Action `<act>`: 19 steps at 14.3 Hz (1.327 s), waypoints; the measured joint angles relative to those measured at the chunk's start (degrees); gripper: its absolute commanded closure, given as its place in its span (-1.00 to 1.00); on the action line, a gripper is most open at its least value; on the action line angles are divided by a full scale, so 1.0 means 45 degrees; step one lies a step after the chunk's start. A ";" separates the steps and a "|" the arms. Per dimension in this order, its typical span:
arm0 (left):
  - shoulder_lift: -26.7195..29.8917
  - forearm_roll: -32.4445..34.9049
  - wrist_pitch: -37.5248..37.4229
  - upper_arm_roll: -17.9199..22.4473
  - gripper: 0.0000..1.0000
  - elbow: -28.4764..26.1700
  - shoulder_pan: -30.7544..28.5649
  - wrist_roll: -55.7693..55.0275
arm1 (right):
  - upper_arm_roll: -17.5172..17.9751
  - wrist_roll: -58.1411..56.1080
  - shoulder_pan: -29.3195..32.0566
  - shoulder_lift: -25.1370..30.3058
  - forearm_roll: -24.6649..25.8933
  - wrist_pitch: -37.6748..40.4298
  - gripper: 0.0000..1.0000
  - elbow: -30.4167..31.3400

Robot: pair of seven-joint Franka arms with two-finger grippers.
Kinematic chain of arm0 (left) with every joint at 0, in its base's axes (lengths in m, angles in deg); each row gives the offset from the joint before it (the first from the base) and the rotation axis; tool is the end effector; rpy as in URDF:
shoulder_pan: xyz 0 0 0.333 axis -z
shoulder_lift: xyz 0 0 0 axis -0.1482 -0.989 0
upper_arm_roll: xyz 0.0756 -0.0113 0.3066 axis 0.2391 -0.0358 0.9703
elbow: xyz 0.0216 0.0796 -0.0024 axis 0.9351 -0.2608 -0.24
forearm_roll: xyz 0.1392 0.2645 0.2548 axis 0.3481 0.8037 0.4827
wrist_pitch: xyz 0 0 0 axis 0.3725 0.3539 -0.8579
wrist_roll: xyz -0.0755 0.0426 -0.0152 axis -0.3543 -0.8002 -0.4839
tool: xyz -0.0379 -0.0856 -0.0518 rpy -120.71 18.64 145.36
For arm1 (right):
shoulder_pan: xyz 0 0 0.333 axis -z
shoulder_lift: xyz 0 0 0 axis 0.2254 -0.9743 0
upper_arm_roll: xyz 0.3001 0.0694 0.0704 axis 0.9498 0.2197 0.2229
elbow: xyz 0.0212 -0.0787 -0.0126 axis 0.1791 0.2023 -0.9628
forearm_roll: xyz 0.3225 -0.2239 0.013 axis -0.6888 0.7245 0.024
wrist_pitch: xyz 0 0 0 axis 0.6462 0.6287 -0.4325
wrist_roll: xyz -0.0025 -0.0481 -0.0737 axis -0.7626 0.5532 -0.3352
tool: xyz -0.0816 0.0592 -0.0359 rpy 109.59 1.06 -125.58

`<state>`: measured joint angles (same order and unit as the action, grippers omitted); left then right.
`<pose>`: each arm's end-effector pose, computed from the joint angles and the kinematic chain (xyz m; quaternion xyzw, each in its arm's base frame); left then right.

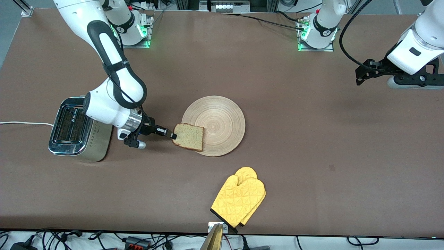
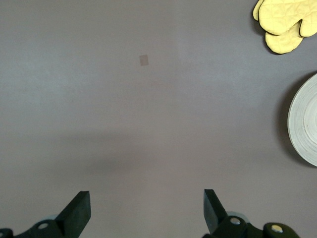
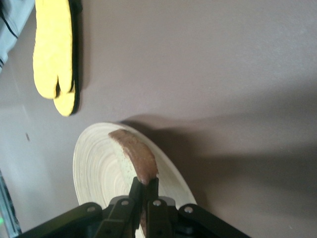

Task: Move plate and put bread in toaster
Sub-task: 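Lift the bread and carry it above the toaster slot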

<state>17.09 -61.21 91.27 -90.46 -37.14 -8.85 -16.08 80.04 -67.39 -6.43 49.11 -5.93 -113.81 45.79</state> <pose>0.5352 -0.0651 0.6100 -0.9998 0.0086 0.0058 0.0153 0.6126 0.2129 0.2627 -0.9389 0.1334 0.0133 0.3171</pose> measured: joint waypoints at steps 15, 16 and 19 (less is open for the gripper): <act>-0.0154 0.0000 0.0102 -0.0001 -1.00 -0.0001 -0.0015 -0.0007 | -0.1959 0.3242 0.1166 0.0101 1.1757 1.2164 1.00 -0.8530; -0.0181 0.0000 0.0131 -0.0002 -1.00 0.0002 -0.0014 -0.0007 | -0.1960 0.3094 0.1153 0.0099 1.2357 1.2440 1.00 -0.8790; -0.0195 0.0000 0.0132 -0.0006 -1.00 0.0009 -0.0013 -0.0007 | -0.1971 0.2339 0.1163 0.0084 1.4041 1.2750 1.00 -0.9117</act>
<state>16.21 -61.21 91.86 -90.49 -37.10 -8.91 -16.11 71.17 -56.86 -1.19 49.49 57.26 -56.43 4.76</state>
